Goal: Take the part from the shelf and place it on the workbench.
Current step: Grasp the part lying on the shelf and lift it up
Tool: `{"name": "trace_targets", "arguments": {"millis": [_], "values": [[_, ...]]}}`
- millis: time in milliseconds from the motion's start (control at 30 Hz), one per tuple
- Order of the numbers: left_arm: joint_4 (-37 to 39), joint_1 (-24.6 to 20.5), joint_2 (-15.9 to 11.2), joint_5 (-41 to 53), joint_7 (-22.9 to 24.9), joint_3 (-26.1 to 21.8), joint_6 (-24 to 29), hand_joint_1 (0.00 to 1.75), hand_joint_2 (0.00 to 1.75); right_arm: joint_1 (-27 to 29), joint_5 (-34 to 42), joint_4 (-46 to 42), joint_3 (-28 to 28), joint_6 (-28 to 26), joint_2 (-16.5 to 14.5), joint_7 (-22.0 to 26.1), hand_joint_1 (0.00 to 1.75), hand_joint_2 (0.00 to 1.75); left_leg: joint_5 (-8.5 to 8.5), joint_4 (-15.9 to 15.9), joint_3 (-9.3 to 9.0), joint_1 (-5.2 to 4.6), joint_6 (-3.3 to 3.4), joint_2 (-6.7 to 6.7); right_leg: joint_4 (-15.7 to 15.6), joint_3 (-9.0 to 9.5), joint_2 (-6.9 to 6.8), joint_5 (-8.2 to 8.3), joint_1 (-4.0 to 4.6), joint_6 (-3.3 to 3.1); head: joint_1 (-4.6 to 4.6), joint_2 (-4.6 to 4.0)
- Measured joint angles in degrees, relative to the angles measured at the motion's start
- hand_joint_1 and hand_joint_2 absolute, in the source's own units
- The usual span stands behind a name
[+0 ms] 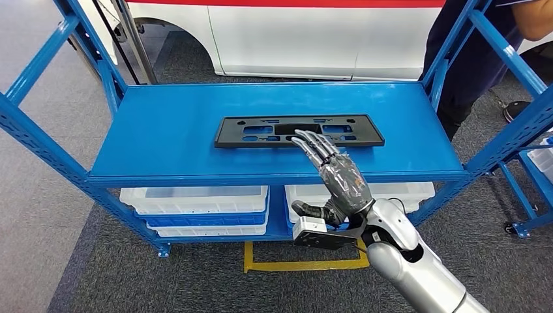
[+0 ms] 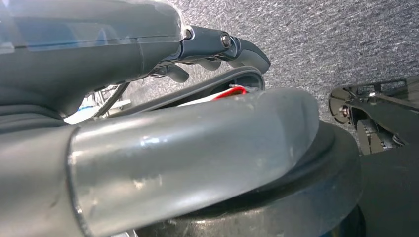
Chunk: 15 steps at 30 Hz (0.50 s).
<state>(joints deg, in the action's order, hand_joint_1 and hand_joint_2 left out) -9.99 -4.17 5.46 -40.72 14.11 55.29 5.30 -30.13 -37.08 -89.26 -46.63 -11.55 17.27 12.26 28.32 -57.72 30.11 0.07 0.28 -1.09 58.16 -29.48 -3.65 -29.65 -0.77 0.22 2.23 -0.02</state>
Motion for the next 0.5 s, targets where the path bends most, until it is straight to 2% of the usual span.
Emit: {"name": "trace_targets", "arguments": {"millis": [500], "values": [[0.2,0.0,-0.1,-0.2,-0.2,0.2,0.2,0.00,0.00,0.3,0.0,1.7,-1.5,-3.2,0.3,0.2,0.00,0.00,0.01,0.0,0.00,0.00,0.00,-0.01,0.0,-0.03,0.01,0.00,-0.03,0.00,0.00,0.01]]}}
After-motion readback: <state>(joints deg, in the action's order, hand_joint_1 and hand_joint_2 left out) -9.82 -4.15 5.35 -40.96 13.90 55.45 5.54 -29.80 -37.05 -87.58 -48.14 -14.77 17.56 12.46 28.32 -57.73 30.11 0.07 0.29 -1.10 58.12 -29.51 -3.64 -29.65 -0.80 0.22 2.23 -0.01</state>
